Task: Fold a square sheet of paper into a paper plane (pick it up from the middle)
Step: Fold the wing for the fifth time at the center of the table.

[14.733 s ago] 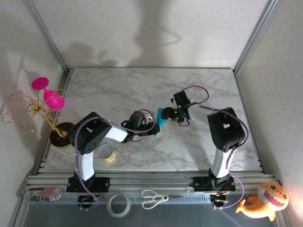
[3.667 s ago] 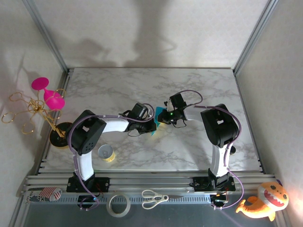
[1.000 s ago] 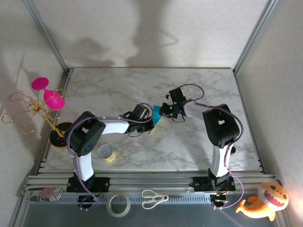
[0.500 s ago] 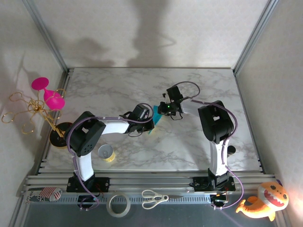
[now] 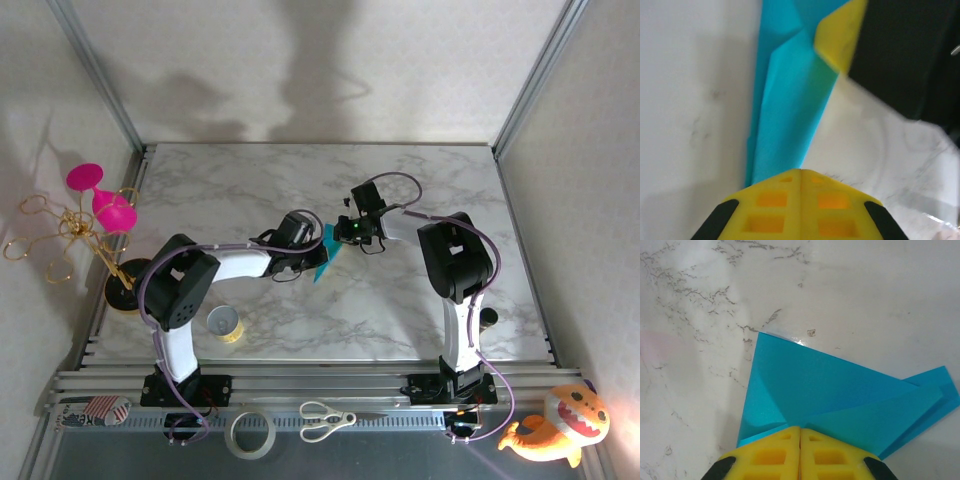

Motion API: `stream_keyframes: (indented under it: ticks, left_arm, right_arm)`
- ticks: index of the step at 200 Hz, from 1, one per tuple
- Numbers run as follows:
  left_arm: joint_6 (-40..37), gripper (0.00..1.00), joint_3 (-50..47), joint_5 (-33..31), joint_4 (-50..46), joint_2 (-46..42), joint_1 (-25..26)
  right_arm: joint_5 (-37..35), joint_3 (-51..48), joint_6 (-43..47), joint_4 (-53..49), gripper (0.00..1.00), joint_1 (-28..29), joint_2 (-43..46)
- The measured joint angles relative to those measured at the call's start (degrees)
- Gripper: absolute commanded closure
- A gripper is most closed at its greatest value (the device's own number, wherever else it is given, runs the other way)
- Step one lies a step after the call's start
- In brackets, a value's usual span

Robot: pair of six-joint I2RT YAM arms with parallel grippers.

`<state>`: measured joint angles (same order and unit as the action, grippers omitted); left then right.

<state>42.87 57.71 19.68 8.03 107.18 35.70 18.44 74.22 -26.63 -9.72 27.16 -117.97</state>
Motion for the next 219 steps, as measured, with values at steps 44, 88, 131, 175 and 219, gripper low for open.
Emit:
stream_keyframes:
  ticks: [44,88,131,175,219]
  left_arm:
    - [2.4,1.0,3.48,-0.46,2.43,4.42,-0.72]
    - [3.32,1.0,4.44,-2.25,1.46,6.93,-0.72]
    - [3.5,1.0,4.55,-3.08,1.03,6.93,-0.72]
    - [3.48,1.0,4.9,-3.23,0.28,6.93,-0.72]
    - [3.39,1.0,5.33,-3.39,-0.79,6.93,-0.72]
  right_arm:
    - [0.15,0.0,-0.79,0.02,0.93,0.0,0.0]
    - [1.18,-0.81,-0.79,0.55,0.94,-0.02,0.98]
    - [2.97,-3.41,-0.72,1.97,0.94,0.02,5.31]
    - [3.91,-5.7,-0.59,2.4,0.94,0.37,5.11]
    - [4.26,-5.44,-0.52,2.6,0.95,0.37,2.86]
